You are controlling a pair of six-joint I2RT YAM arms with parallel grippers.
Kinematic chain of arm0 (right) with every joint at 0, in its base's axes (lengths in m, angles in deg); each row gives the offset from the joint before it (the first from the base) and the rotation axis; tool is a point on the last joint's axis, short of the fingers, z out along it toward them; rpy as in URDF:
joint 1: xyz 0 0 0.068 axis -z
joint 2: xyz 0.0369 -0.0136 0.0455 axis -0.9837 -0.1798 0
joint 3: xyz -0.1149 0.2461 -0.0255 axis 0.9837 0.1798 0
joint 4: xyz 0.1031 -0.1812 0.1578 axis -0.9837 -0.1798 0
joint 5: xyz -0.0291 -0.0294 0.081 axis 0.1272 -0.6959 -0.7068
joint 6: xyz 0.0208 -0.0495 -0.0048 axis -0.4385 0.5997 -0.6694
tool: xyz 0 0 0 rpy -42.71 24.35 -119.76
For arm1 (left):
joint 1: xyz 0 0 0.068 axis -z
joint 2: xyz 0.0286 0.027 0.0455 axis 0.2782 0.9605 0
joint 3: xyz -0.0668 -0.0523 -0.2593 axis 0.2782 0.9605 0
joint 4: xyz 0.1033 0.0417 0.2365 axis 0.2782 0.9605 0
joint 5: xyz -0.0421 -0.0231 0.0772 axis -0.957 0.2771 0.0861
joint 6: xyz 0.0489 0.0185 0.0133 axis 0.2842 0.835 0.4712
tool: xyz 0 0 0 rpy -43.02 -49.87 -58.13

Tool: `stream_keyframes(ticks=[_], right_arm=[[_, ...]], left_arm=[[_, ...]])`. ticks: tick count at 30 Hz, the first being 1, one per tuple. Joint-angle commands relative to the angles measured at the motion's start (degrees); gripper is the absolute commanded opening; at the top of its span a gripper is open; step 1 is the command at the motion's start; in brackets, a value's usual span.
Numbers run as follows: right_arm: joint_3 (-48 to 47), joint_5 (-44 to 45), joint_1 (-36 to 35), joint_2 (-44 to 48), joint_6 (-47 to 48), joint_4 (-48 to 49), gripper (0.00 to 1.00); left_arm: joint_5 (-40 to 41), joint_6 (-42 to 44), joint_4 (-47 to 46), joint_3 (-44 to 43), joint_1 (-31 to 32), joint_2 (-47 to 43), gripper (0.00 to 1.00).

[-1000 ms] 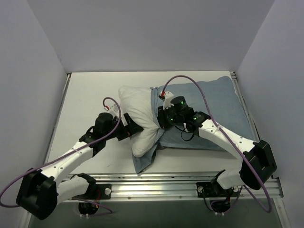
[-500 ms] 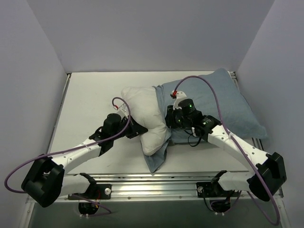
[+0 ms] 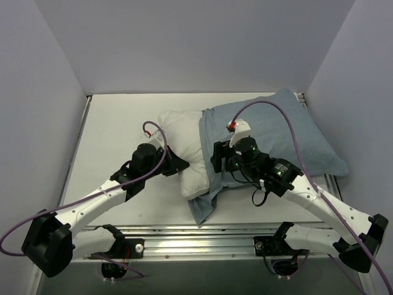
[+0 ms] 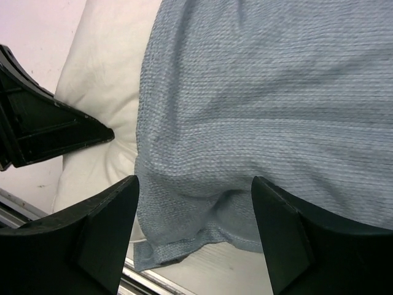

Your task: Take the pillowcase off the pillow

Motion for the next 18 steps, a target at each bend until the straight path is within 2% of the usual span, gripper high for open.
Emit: stream_keyframes(ticks=[1,7,10,11,13,14,17,18], right_arm=[[-1.8,8.1,-4.8,-3.9,-2.0,-2.3,0.69],[-2.6,15.4,-10.4,-9.1,-5.1,-2.2,0.7],[-2.9,24.8,-10.6,-12.2,-8.8,-7.1,0.53],[-2.1,28.8,-9.9,-12.8,-10.7,-9.5,0.38],[-0.9,31.5,-8.0,-12.8,-12.7,-11.0,0.23],[0.1,31.8,-4.2,-12.2,-13.1,-11.0,0.12],[3.8,29.2,3.3,-8.7,-12.2,-8.4,0.06],[5.2,27.2,8.4,-6.7,-10.6,-7.6,0.06]], left_arm=[[3.9,2.7,-0.2,-4.7,0.5,-4.0,0.02],[7.7,5.5,5.0,-8.2,1.2,-6.9,0.02],[9.9,6.5,9.9,-9.4,1.2,-9.3,0.02],[12.0,6.7,12.2,-9.7,1.1,-10.1,0.02],[14.8,7.0,15.2,-11.2,1.0,-12.6,0.02],[17.4,7.8,18.0,-11.9,0.9,-13.5,0.02],[20.8,9.7,24.0,-15.3,-0.2,-16.4,0.02],[21.4,10.3,25.2,-16.2,-0.6,-17.1,0.02]])
